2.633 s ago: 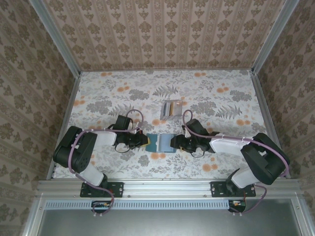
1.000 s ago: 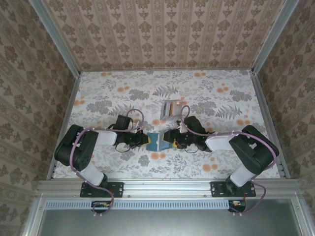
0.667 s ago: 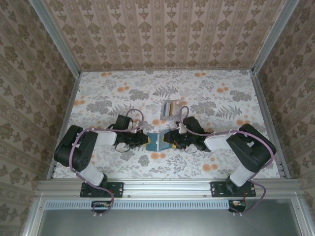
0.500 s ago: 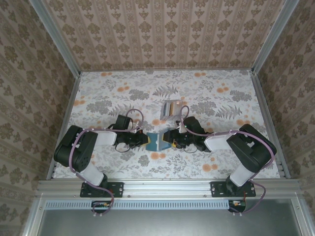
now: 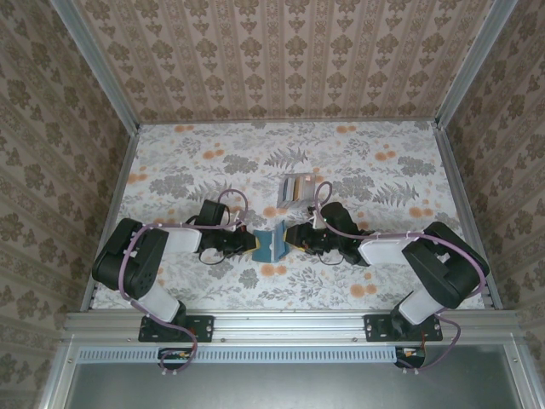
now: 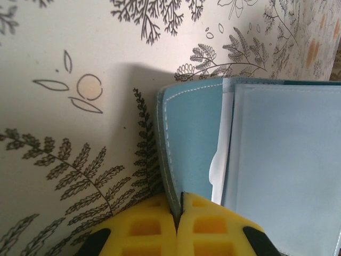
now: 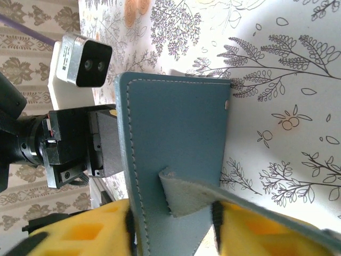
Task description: Put the credit cards into the card holder
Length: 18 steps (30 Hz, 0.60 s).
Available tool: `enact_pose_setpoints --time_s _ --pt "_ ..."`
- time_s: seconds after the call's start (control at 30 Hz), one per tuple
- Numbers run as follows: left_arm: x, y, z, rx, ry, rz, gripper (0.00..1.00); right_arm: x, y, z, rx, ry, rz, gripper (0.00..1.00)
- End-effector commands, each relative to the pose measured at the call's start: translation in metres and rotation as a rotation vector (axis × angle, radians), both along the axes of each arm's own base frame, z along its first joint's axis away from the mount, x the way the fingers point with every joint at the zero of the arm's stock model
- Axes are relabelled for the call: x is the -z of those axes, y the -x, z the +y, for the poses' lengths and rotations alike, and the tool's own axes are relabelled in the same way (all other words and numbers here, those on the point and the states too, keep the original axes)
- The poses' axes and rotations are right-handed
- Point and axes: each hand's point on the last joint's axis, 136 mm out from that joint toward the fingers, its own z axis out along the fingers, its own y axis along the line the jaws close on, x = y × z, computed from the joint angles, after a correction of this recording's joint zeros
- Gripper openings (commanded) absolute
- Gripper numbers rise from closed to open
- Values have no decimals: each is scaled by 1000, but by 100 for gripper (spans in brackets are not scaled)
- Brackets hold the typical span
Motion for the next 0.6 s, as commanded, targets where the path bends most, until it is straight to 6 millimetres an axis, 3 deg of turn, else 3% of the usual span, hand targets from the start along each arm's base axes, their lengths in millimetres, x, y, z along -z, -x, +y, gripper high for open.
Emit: enact_pose_setpoints --time_s 0.0,0.1,0.37,0.57 --pt "-4 4 1 11 -10 -7 0 2 1 7 -30 9 -12 52" --pt "-5 3 1 19 -10 -9 0 3 2 13 -55 17 -17 59" --pt "-7 4 0 20 -7 -10 0 9 1 24 -84 36 -5 60" --pt "-15 3 0 12 10 -28 7 35 4 17 -66 120 50 38"
